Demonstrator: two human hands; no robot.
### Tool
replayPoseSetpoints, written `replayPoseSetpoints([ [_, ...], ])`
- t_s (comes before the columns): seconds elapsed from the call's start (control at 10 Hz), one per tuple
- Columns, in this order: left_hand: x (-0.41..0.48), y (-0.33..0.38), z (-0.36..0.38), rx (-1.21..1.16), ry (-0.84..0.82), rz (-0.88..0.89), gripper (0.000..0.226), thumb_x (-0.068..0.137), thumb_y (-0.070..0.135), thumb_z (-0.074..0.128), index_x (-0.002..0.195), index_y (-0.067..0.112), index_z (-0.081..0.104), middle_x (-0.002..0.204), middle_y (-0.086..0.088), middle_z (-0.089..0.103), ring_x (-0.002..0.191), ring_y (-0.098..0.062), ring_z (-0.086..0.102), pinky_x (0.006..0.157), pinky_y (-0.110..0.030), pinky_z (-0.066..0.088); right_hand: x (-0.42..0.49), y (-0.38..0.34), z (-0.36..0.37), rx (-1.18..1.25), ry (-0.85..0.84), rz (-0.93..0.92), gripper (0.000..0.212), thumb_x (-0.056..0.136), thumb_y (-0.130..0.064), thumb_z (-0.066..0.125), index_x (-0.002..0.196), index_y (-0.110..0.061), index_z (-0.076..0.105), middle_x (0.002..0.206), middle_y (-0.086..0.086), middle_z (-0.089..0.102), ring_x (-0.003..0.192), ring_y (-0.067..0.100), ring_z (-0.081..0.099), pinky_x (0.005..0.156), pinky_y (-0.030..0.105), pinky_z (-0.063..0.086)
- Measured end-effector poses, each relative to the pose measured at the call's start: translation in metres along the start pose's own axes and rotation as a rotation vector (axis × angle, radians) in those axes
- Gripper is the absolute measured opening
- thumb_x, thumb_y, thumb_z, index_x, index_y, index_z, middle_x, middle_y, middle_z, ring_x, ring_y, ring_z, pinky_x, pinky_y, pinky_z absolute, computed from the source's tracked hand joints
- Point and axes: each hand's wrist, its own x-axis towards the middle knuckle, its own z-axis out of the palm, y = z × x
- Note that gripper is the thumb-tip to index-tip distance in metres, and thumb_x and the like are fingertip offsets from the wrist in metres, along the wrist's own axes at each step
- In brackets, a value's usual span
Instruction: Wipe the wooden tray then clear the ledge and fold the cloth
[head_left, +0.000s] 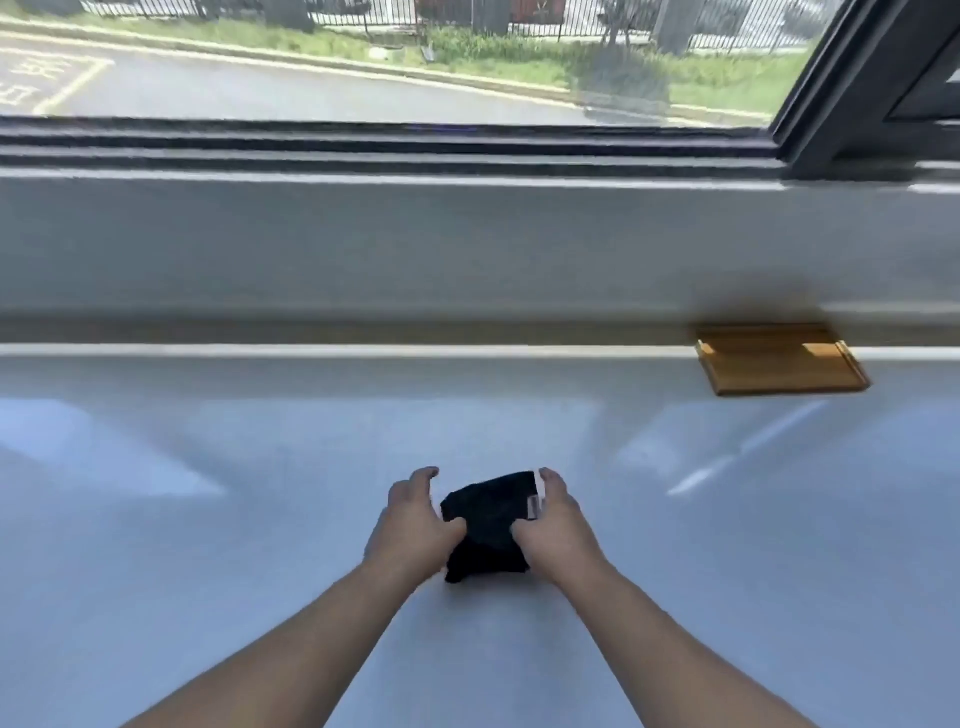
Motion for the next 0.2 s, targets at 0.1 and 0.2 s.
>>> replayPoseSetpoints([
  [0.1, 0.0106, -0.0382, 0.0286, 0.21, 0.049, 0.211, 0.058, 0.089, 0.031, 0.061, 0.147, 0.033, 0.051, 0.15, 0.008, 0.048, 0.129, -0.015, 0.051, 0.095, -0.034, 0.052, 0.0086, 0.0437, 0.0316, -0.389, 0.008, -0.231, 0.068, 0.095, -0.023, 0.053, 0.16, -0.03, 0.034, 0.16, 0.001, 0.042, 0.139, 0.025, 0.044, 0.108, 0.038, 0.048],
  [0.2, 0.0197, -0.0442, 0.0353, 0.331, -0.041, 0.315, 0.045, 0.094, 0.039, 0.057, 0.138, 0.033, 0.062, 0.15, 0.011, 0.05, 0.132, -0.012, 0.05, 0.099, -0.036, 0.053, 0.0176, 0.0498, 0.0375, -0.558, 0.022, -0.316, 0.054, 0.103, -0.037, 0.049, 0.155, -0.026, 0.045, 0.161, 0.0, 0.043, 0.142, 0.025, 0.041, 0.11, 0.037, 0.044],
])
